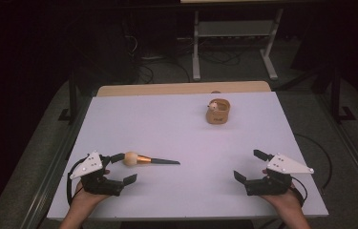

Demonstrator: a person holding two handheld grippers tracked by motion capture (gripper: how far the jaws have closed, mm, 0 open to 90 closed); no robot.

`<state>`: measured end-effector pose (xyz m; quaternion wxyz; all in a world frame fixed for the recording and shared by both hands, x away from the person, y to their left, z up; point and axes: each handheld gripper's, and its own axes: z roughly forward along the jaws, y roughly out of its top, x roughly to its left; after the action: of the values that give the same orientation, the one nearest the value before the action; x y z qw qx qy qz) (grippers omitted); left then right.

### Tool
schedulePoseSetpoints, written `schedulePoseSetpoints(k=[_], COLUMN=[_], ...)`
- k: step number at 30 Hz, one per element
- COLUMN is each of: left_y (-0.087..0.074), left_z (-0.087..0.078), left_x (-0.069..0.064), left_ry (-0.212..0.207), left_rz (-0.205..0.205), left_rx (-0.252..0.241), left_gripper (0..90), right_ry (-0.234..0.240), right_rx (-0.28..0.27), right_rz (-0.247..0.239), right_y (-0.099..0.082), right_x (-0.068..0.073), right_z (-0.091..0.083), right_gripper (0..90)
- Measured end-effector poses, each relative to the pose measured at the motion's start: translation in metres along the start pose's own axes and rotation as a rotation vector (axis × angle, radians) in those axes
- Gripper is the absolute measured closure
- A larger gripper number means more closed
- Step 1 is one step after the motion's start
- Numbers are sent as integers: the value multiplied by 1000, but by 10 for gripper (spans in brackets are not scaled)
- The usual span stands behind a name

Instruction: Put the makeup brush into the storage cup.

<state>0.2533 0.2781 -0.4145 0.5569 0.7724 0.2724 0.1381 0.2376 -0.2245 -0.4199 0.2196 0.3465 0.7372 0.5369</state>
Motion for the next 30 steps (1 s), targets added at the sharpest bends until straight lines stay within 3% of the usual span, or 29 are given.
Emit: schedulePoseSetpoints(k=[20,30], left_y=[12,19], left_z=[3,8], left_x=[5,8], left_ry=[-16,-21], left_rz=[23,41], left_rx=[-29,-18], left_gripper=[109,109], right_ry=[-1,-5], right_rx=[-17,-28], right_rz=[-12,6], right_y=[0,1], right_x=[-1,-3], right_z=[0,1], right_gripper=[0,0])
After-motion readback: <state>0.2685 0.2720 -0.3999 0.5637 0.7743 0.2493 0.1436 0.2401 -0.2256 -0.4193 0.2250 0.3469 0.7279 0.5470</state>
